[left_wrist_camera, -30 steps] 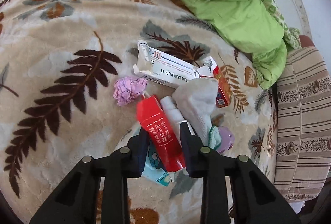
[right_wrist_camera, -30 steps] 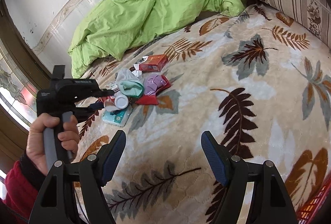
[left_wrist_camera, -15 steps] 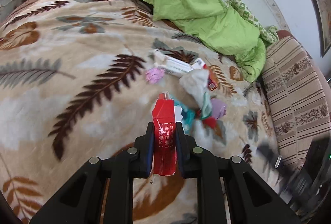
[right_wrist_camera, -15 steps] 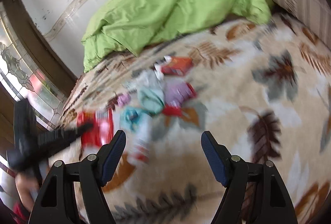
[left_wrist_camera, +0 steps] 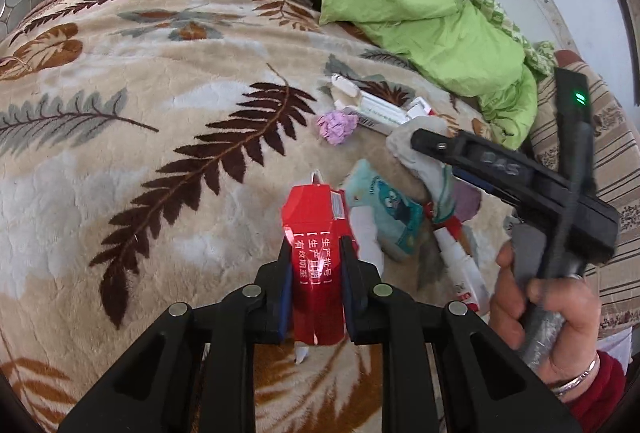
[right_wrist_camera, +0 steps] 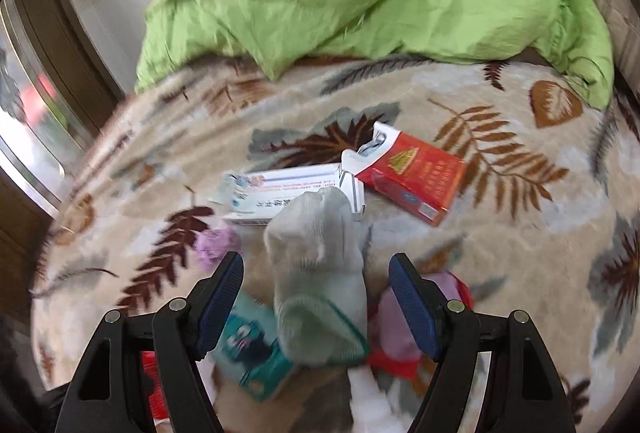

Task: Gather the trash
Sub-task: 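Grasp the white mesh cloth with the right gripper while the left holds the tube, then carry the tube and cloth over the red basket and open both grippers, then move both tools back over the remaining trash on the bed, then grasp the white spray bottle with the right gripper, then grasp the blue tissue pack with the left gripper while the right holds the bottle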

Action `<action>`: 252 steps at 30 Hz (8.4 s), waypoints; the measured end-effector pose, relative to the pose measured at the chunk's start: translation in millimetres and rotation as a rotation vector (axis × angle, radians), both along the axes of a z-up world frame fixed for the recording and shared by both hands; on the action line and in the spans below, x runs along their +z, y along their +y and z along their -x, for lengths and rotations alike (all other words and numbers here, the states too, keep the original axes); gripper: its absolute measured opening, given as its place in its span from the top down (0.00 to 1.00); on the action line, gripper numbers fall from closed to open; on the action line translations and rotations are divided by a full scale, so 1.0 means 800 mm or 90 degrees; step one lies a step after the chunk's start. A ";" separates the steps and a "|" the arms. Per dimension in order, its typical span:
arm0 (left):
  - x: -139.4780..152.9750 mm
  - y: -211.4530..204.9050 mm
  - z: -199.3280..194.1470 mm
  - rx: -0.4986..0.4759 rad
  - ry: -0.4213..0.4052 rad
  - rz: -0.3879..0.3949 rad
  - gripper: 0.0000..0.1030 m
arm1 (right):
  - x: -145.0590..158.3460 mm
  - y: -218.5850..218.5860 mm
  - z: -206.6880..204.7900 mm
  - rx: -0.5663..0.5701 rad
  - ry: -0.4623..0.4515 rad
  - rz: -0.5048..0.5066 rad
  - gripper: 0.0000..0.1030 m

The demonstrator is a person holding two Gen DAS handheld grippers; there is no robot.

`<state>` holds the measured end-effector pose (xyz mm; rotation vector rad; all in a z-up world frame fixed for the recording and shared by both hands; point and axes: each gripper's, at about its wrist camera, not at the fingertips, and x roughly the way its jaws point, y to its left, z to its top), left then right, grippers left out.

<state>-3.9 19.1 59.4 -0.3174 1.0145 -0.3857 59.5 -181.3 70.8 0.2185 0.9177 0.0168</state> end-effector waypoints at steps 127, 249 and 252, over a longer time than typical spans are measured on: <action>0.125 -0.345 0.402 -0.613 -0.168 0.058 0.81 | 0.075 -0.248 0.692 -0.463 -0.164 -0.120 0.70; -0.023 -0.166 -0.007 -0.243 -0.126 -0.207 0.64 | 0.010 -0.104 0.217 -0.214 -0.065 -0.168 0.69; -0.020 -0.155 -0.006 -0.217 -0.120 -0.191 0.67 | 0.011 -0.102 0.216 -0.213 -0.065 -0.171 0.69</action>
